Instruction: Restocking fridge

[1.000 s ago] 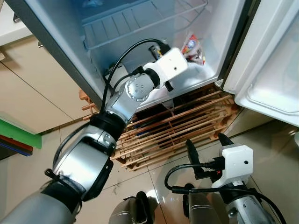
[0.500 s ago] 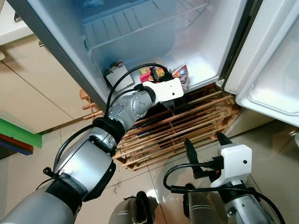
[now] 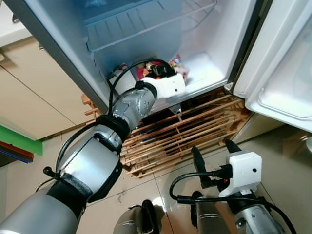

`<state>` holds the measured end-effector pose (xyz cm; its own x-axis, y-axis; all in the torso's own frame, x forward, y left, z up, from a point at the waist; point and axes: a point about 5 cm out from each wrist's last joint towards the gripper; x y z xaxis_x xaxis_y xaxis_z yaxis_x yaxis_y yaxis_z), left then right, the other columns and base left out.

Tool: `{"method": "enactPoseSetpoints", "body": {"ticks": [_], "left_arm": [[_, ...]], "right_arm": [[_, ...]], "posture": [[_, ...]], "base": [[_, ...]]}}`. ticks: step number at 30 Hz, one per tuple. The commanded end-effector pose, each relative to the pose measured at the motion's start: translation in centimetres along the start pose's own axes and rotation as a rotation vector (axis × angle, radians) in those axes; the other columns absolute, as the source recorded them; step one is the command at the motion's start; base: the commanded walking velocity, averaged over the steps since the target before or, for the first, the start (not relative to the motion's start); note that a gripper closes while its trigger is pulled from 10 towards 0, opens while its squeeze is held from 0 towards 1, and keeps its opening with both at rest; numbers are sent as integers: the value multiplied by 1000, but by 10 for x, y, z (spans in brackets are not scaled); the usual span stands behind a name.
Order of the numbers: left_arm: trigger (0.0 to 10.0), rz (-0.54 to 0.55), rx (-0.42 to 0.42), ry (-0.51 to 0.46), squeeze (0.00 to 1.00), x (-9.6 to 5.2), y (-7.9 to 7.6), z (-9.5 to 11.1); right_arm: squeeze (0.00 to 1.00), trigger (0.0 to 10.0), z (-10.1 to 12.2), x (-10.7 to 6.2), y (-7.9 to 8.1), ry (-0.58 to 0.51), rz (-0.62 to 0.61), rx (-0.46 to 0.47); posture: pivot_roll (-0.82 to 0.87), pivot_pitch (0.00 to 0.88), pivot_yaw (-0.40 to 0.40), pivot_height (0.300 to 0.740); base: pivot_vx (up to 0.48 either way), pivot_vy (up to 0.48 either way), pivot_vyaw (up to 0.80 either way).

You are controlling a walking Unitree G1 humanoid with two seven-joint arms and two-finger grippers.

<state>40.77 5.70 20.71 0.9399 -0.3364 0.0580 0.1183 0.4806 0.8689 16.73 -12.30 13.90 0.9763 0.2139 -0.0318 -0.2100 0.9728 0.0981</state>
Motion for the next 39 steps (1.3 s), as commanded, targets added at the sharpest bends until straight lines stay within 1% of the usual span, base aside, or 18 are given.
{"method": "enactPoseSetpoints", "body": {"ticks": [1, 2, 5, 9, 10, 11, 12, 16, 17, 20, 21, 23, 29, 30, 32, 34, 37, 39], "left_arm": [[10000, 4, -184, 82, 1000, 0, 0, -8], [10000, 7, -224, 90, 1000, 0, -1, -7], [10000, 10, -219, 85, 1000, 0, -2, -5], [10000, 6, -147, -10, 1000, 2, -4, 9], [10000, -14, -158, -51, 467, 2, -3, 13], [10000, -14, -158, -51, 467, 2, -3, 13], [10000, -21, -165, -65, 0, 2, -3, 15], [10000, -104, -303, -188, 0, -2, -4, 22], [10000, -104, -303, -188, 0, -2, -4, 22], [10000, -141, -550, -219, 0, -11, 1, 15], [10000, -141, -550, -219, 0, -11, 1, 15], [10000, -172, -636, -261, 0, -27, 0, 12], [10000, -245, -744, -262, 0, -74, -14, -3], [10000, -245, -744, -262, 0, -74, -14, -3], [10000, -280, -801, -253, 0, -97, -20, 2], [10000, -285, -809, -253, 0, -100, -21, 3], [10000, -271, -856, -188, 0, -128, -27, -6], [10000, -249, -861, -153, 0, -131, -29, -12]], "right_arm": [[0, 10000, 2, -3, 4, -1, 10, 7], [0, 10000, 2, -3, 4, 0, 12, 7], [0, 10000, 2, -3, 4, 0, 14, 7], [0, 10000, 2, -2, 4, -2, 14, 4], [0, 10000, 2, -2, 4, -4, 10, 3], [0, 10000, 2, -2, 4, -4, 10, 3], [0, 10000, 2, -2, 4, -5, 9, 3], [0, 10000, 1, 2, 1, -13, 2, 0], [0, 10000, 1, 2, 1, -13, 2, 0], [0, 10000, 1, 8, -3, -23, 3, -7], [0, 10000, 1, 8, -3, -23, 3, -7], [0, 10000, 1, 14, -4, -35, 17, -13], [0, 10000, 2, 30, -17, -60, -3, -9], [0, 10000, 2, 30, -17, -60, -3, -9], [0, 10000, -7, 41, -28, -45, -35, 37], [0, 10000, -8, 47, -30, -46, -25, 31], [0, 10000, -8, 64, -39, -71, -25, 16], [0, 10000, -9, 67, -44, -69, -39, 22]], "posture": [[-296, 282, 176, 740], [-296, 282, 176, 740], [-296, 282, 176, 740], [-299, 282, 178, 740], [-299, 281, 180, 740], [-299, 281, 180, 740], [-299, 278, 181, 740], [-279, 257, 196, 740], [-279, 257, 196, 740], [-255, 219, 197, 740], [-255, 219, 197, 740], [-242, 185, 192, 740], [-210, 95, 168, 740], [-210, 95, 168, 740], [-169, 41, 144, 740], [-153, 15, 136, 740], [-123, 0, 108, 740], [-105, 0, 92, 740]], "base": [[0, 0, 0], [0, 0, 0], [0, 0, 0], [0, 0, 0], [0, 0, 0], [0, 0, 0], [0, 0, 0], [0, 0, 0], [0, 0, 0], [0, 0, 0], [0, 0, 0], [0, 0, 0], [0, 0, 0], [0, 0, 0], [0, 0, 0], [0, 0, 0], [0, 0, 0], [0, 0, 0]]}}
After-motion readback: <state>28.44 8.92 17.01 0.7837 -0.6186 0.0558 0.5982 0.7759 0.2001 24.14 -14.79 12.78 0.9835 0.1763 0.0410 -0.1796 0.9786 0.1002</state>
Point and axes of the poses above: a point about 5 cm out from each wrist's last joint towards the gripper, its own x axis pointing out of the wrist towards the gripper, its own z axis along the axis of the wrist's last joint, y = z × x, and after that the axes turned 8 degrees about x, right-handed
